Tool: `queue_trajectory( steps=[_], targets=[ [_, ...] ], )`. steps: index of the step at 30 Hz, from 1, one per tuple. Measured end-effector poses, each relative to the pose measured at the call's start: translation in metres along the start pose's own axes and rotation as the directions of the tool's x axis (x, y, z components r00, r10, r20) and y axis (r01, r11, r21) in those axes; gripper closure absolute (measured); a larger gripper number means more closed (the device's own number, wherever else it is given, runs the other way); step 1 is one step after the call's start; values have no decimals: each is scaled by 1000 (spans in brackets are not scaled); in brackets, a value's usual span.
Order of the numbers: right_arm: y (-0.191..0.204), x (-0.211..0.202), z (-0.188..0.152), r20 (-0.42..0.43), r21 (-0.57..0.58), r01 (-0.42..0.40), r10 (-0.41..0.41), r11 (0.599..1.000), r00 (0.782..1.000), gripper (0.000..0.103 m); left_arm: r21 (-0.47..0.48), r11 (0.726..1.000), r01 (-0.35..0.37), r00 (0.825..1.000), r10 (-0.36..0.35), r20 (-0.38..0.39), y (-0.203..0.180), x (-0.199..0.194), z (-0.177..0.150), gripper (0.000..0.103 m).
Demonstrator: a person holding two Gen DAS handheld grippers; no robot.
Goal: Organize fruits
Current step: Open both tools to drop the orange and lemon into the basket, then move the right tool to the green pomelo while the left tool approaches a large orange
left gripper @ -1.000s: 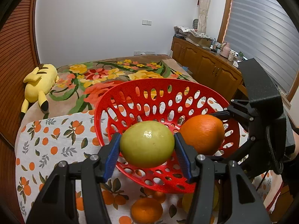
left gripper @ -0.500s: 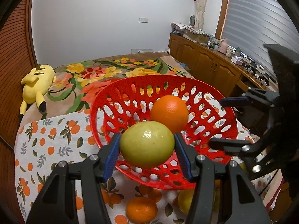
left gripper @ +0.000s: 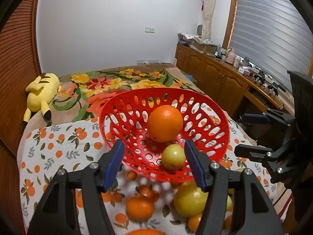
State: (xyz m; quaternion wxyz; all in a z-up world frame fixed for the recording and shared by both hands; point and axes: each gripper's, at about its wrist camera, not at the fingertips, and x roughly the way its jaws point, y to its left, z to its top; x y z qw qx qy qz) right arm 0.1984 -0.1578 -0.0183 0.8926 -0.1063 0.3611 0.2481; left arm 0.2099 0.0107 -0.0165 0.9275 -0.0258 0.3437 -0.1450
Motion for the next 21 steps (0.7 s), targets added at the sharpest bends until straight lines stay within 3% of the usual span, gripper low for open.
queue_trajectory(
  steps=[10, 21],
  targets=[
    [2, -24, -42, 50, 70, 6, -10, 998, 999, 12, 16, 1000, -11, 999, 10, 47, -16, -43, -28, 32],
    [4, -30, -86, 75, 128, 22, -32, 991, 997, 12, -13, 1000, -24, 999, 24, 32, -17, -57, -69, 32]
  ],
)
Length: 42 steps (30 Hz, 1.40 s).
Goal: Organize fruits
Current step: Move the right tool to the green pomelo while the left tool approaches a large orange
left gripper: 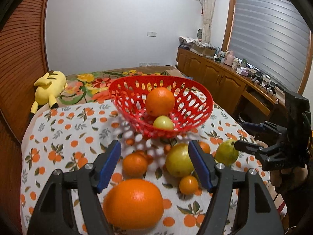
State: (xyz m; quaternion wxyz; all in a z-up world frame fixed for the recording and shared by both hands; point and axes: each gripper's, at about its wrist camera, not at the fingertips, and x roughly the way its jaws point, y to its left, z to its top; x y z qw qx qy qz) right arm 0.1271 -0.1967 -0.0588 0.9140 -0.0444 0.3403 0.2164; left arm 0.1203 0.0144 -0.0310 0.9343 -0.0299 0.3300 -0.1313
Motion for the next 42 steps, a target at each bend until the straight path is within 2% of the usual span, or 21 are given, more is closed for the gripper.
queue_trajectory(
  steps=[9, 18, 21, 27, 32, 34, 38, 42],
  targets=[
    [2, -7, -14, 17, 7, 8, -8, 1000, 1000, 12, -15, 999, -28, 999, 28, -21, 4, -7, -27, 32],
    [-4, 5, -28, -4, 37, 12, -12, 999, 1000, 12, -19, 998, -56, 997, 55, -45, 6, -2, -50, 30],
    [-9, 8, -32, -8, 62, 5, -5, 998, 1000, 12, 0, 996, -91, 995, 91, -44, 5, 0, -52, 29],
    [-10, 15, -32, -18, 63, -1, 2, 998, 1000, 14, 8, 994, -109, 993, 109, -39, 6, 1, -53, 29],
    [-12, 24, -34, -36, 73, 0, 3, 997, 999, 19, 7, 993, -120, 992, 121, -41, 8, 1, -54, 29],
    [-11, 26, -35, -46, 72, 5, -1, 997, 999, 24, 9, 992, -123, 992, 123, -41, 8, 1, -55, 29],
    [-11, 36, -38, -78, 69, 19, -13, 997, 997, 26, 7, 992, -124, 991, 124, -40, 9, 1, -55, 28],
    [-10, 44, -42, -106, 65, 27, -20, 998, 994, 44, 8, 992, -125, 991, 125, -42, 9, 2, -55, 28]
  ],
)
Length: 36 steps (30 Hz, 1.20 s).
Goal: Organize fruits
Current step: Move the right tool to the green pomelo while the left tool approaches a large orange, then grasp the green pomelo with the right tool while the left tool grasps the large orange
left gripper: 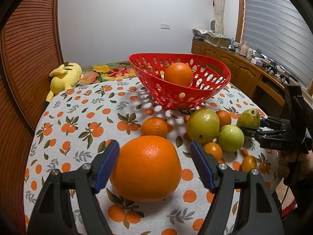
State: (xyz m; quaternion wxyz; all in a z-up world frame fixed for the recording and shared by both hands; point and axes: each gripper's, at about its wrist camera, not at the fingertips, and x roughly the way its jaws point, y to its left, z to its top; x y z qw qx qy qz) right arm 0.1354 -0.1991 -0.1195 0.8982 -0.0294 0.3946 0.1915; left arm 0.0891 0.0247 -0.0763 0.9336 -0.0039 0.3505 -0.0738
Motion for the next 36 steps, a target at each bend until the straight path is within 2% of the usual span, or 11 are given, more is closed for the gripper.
queue_trajectory(
  steps=[17, 31, 36],
  targets=[
    [2, -2, -5, 28, 4, -4, 4, 1000, 1000, 44, -8, 1000, 4, 999, -4, -39, 4, 3, -6, 28],
    [3, -2, -6, 31, -7, 6, -5, 1000, 999, 44, -24, 1000, 6, 998, -7, -63, 9, 27, -15, 15],
    [3, -3, -7, 32, -8, 6, -6, 1000, 999, 44, -64, 997, 46, 995, -52, -90, 14, 38, -18, 14]
  ],
)
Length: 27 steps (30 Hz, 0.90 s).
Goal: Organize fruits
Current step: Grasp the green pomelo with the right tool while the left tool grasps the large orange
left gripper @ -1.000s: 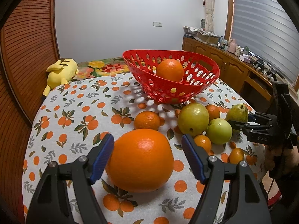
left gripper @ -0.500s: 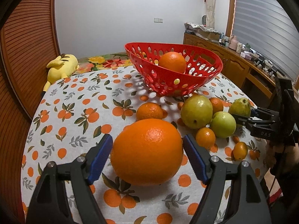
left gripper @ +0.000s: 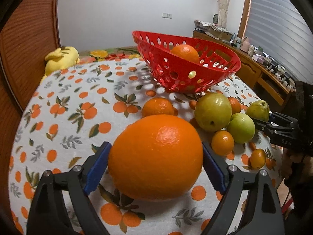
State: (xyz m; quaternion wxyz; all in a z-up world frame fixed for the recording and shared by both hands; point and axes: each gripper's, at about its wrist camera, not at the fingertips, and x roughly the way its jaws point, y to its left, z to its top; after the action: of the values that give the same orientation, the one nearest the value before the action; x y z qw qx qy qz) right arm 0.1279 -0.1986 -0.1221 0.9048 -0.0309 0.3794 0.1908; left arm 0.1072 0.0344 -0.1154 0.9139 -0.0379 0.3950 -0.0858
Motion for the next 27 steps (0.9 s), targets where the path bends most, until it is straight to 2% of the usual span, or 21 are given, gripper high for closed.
queue_trajectory(
  steps=[5, 27],
  targets=[
    [0, 0, 0, 0, -1, 0, 0, 1000, 1000, 44, -30, 999, 34, 999, -34, -30, 3, 10, -4, 14],
    [-1, -1, -1, 2, -1, 0, 0, 1000, 1000, 44, -38, 999, 7, 1000, -7, 6, 3, 7, -6, 16]
  ],
)
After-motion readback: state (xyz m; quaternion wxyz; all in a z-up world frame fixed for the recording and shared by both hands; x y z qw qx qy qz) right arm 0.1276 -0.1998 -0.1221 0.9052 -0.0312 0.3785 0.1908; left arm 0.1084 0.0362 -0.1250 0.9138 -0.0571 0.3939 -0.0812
